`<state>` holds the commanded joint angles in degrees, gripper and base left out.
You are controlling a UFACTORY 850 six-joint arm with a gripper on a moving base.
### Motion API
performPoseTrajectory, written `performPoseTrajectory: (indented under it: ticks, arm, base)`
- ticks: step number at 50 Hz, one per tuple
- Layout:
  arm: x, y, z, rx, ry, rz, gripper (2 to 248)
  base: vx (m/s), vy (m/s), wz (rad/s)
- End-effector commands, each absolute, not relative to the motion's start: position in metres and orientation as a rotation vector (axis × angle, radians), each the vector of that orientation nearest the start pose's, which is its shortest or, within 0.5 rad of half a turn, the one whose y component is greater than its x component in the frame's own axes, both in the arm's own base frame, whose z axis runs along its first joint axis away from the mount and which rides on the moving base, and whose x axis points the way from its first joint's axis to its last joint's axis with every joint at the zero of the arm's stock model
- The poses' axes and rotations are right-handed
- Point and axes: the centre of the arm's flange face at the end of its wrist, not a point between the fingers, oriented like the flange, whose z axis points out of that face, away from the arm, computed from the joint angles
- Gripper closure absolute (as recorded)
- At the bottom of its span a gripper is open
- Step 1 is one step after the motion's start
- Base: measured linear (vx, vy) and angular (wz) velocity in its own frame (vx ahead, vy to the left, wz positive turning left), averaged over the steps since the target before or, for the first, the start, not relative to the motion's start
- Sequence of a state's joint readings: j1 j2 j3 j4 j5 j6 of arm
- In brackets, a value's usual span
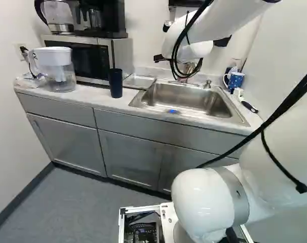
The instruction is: Rinse the cup and place it in the tray
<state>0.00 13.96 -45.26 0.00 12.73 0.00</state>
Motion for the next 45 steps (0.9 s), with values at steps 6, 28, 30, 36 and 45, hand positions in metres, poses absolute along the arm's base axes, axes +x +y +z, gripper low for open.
performPoseTrajectory:
  ticks: [6,28,30,36,45]
  arm:
    - [0.434,0.000,0.625,-2.543,0.000,-1.845,3]
    - [0.446,-0.006,0.626,-2.552,0.017,-1.845,3]
    - [0.449,-0.008,0.626,-2.555,0.022,-1.845,3]
    - [0.460,-0.014,0.627,-2.563,0.038,-1.846,3]
    - [0.475,-0.023,0.628,-2.574,0.061,-1.847,3]
  base:
    - [-0.004,-0.002,0.001]
    - [-0.003,0.001,0.001]
    - [0.000,0.000,0.000]
    - [0.000,0.000,0.000]
    - [0.000,0.000,0.000]
